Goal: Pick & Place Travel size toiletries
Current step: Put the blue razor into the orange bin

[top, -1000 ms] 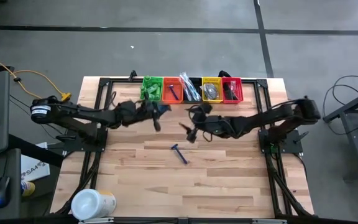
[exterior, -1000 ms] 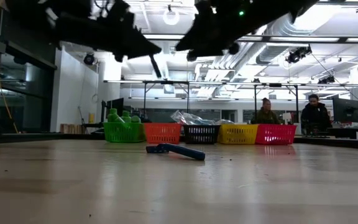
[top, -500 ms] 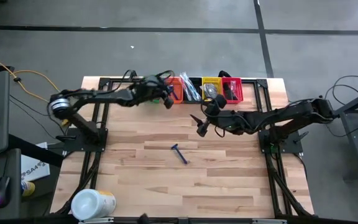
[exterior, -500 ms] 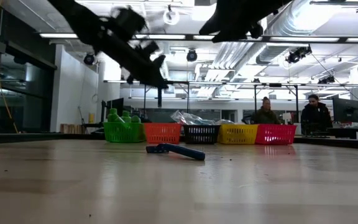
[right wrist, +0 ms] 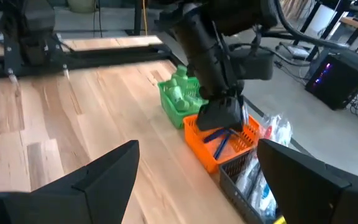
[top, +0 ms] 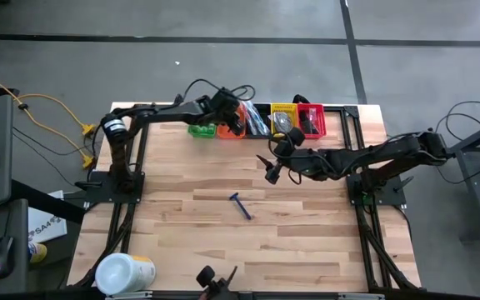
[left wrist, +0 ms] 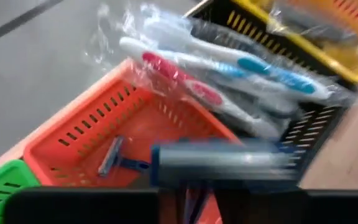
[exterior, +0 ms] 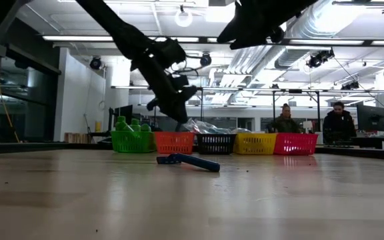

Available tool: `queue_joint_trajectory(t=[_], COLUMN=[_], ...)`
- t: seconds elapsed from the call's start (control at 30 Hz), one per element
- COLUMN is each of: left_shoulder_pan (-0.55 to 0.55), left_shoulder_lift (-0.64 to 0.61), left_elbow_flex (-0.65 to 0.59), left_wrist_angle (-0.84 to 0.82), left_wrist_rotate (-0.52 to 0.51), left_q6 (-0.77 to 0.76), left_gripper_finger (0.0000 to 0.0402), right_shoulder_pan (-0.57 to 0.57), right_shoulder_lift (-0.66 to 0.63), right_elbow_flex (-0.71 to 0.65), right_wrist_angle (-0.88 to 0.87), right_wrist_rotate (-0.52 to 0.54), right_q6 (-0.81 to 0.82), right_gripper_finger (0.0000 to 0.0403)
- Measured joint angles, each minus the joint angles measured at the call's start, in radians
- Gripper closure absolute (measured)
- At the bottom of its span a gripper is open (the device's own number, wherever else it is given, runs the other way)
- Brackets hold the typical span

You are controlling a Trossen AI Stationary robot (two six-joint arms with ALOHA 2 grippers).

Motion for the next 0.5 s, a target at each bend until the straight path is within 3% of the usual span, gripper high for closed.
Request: queue_joint_trajectory(t=[0.3,0.5], left_shoulder_pan=[-0.001,-0.017], left_shoulder_lift=[0.037,-0.055], left_elbow_flex=[0.042,0.036], left_wrist_angle=[-0.112,-0.233], left_wrist_rotate=[-0.032,-0.038], left_q6=[-0.017,0.031], left_gripper_finger=[0.0274,0.0262], right_shoulder_pan=[0.000,0.004], right_shoulder_lift=[0.000,-0.006], right_elbow_flex=[0.000,0.000], right_wrist_angle=[-0.068,-0.071], right_wrist_rotate=[-0.001,-0.022], right_q6=[0.055,0.168], right_gripper_finger=[0.0082,0.0082])
